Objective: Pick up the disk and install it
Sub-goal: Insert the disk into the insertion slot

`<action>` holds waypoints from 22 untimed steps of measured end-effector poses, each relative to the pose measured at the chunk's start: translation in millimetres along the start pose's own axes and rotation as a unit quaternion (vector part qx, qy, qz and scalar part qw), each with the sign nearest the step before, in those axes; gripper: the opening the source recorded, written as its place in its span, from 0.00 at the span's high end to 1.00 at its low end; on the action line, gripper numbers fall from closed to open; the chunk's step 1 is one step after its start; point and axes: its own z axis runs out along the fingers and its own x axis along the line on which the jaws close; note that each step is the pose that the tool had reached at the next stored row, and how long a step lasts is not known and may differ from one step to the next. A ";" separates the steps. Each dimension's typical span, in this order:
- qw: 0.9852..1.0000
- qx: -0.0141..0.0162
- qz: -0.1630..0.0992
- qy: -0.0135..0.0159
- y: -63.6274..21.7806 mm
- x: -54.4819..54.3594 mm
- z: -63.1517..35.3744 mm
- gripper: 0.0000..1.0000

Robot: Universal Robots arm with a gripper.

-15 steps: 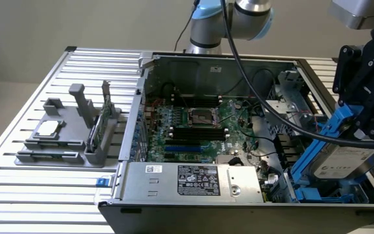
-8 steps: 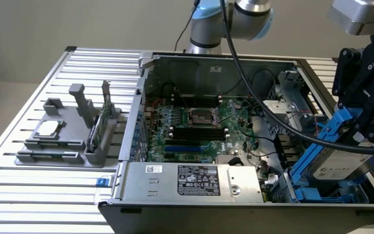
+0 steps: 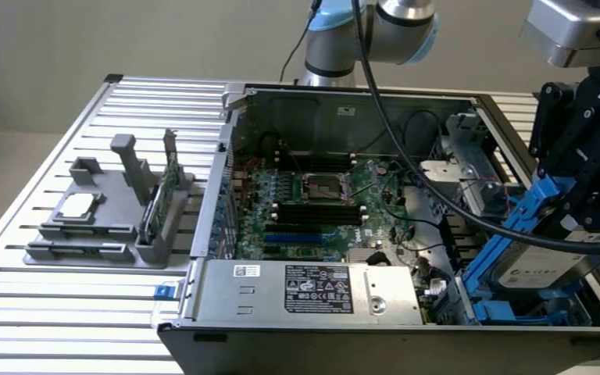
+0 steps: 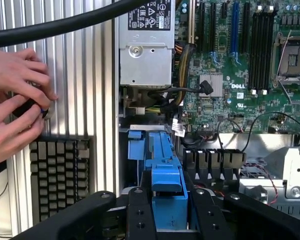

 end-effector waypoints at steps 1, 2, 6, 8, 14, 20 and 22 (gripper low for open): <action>1.000 0.000 0.000 0.000 0.0 0.0 0.8 0.67; 1.000 0.000 0.000 -0.001 0.0 0.0 1.7 0.67; 1.000 0.000 0.000 -0.003 0.1 -0.1 5.3 0.67; 1.000 0.000 0.000 -0.005 0.1 -0.1 7.0 0.67; 1.000 0.000 0.000 -0.008 0.3 -0.2 12.1 0.67; 1.000 0.000 0.000 -0.012 0.4 -0.2 17.6 0.67; 1.000 0.000 0.000 -0.012 0.4 -0.2 19.0 0.67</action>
